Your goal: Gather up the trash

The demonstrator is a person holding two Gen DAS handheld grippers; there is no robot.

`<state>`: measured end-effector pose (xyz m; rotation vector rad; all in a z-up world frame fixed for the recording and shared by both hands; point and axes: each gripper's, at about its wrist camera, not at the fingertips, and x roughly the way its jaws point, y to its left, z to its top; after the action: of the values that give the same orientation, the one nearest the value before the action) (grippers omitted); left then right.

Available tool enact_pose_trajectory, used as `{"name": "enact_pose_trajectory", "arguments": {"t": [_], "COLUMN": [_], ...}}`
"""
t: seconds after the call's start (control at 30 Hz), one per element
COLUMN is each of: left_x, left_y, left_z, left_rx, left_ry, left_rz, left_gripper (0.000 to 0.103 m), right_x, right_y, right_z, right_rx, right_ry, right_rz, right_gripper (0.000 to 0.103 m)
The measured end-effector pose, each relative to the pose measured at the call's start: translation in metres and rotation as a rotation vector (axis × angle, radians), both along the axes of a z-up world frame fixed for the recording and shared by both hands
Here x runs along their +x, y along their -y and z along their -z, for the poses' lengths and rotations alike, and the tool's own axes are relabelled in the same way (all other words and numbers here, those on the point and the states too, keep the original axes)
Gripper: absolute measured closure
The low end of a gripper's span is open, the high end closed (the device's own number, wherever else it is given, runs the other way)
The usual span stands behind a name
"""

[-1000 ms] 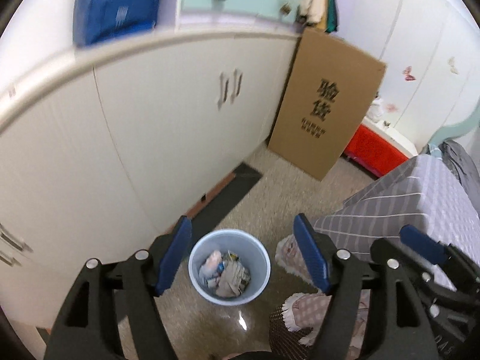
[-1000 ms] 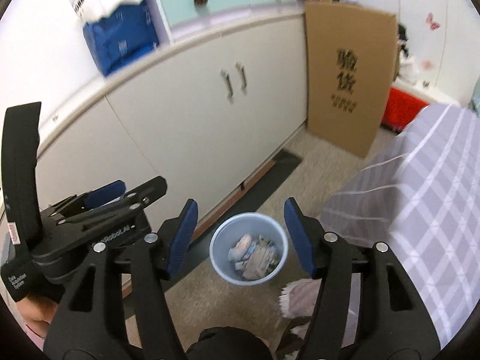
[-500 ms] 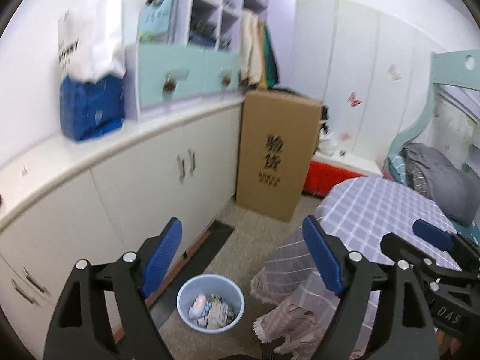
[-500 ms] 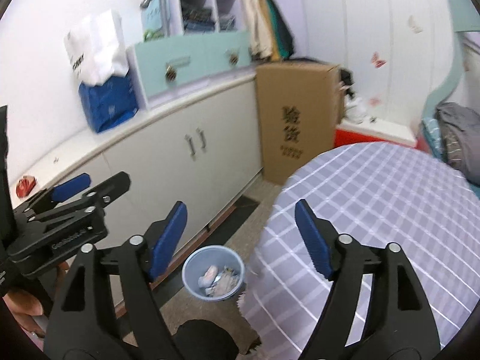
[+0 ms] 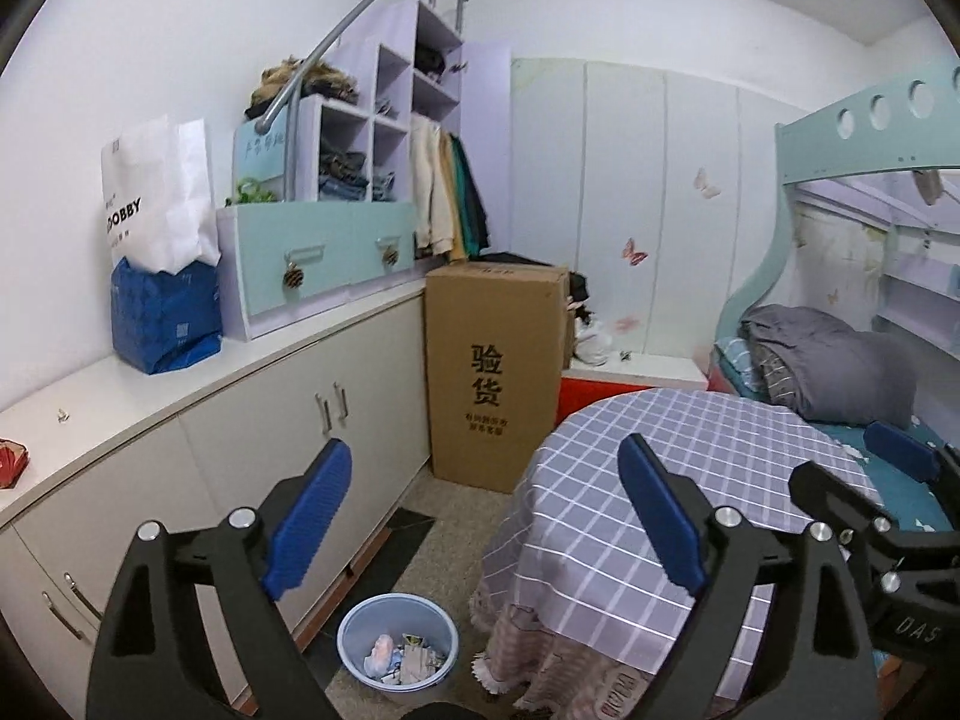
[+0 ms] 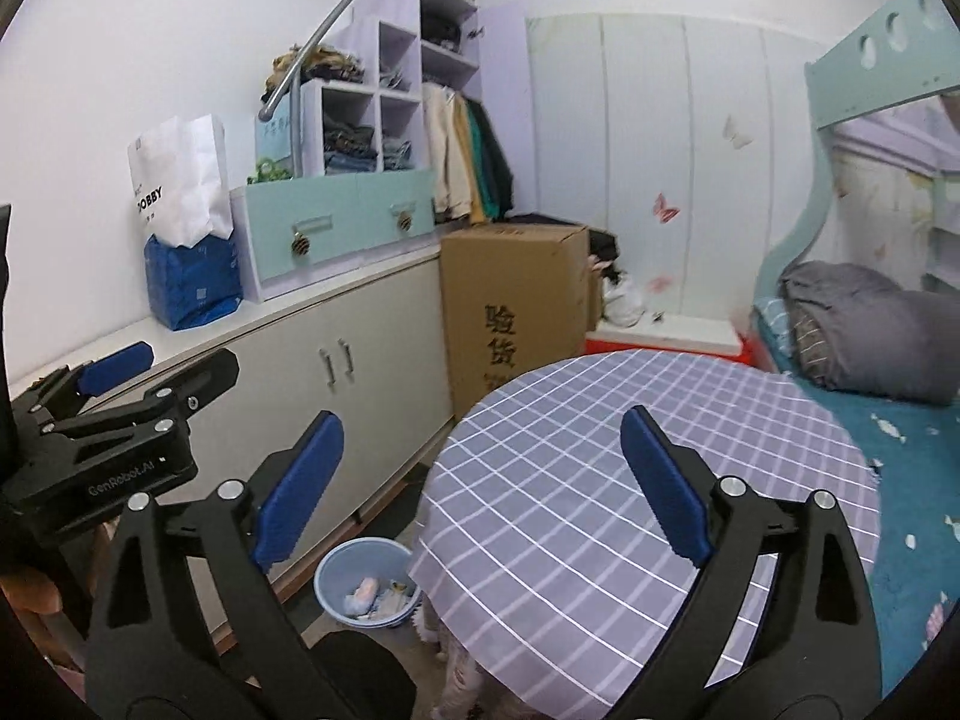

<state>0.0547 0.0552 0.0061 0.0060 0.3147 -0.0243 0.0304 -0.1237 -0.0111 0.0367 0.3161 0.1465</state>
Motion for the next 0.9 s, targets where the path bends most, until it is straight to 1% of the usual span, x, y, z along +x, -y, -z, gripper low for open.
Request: {"name": "enact_pose_trajectory", "arguments": {"t": [0.2, 0.37, 0.47, 0.63, 0.73, 0.9], "left_x": [-0.034, -0.053, -0.062, -0.077, -0.077, -0.076], "left_y": [0.018, 0.022, 0.024, 0.030, 0.030, 0.032], "left_z": [-0.002, -0.004, -0.005, -0.003, 0.000, 0.002], "left_rx": [0.071, 0.057, 0.060, 0.055, 0.045, 0.069], "left_ry": [0.045, 0.052, 0.059, 0.073, 0.059, 0.054], "left_rz": [0.012, 0.029, 0.037, 0.051, 0.065, 0.054], "left_gripper": [0.009, 0.007, 0.007, 0.006, 0.006, 0.006], "right_x": [-0.043, -0.068, -0.081, -0.091, -0.096, -0.099], "right_y": [0.014, 0.024, 0.027, 0.027, 0.025, 0.023], "right_z": [0.006, 0.009, 0.012, 0.016, 0.018, 0.019], "right_rx": [0.001, 0.038, 0.026, 0.032, 0.015, 0.009], "right_ry": [0.050, 0.061, 0.082, 0.079, 0.085, 0.090], "right_rz": [0.073, 0.098, 0.128, 0.129, 0.134, 0.134], "right_gripper": [0.008, 0.007, 0.007, 0.007, 0.007, 0.007]}}
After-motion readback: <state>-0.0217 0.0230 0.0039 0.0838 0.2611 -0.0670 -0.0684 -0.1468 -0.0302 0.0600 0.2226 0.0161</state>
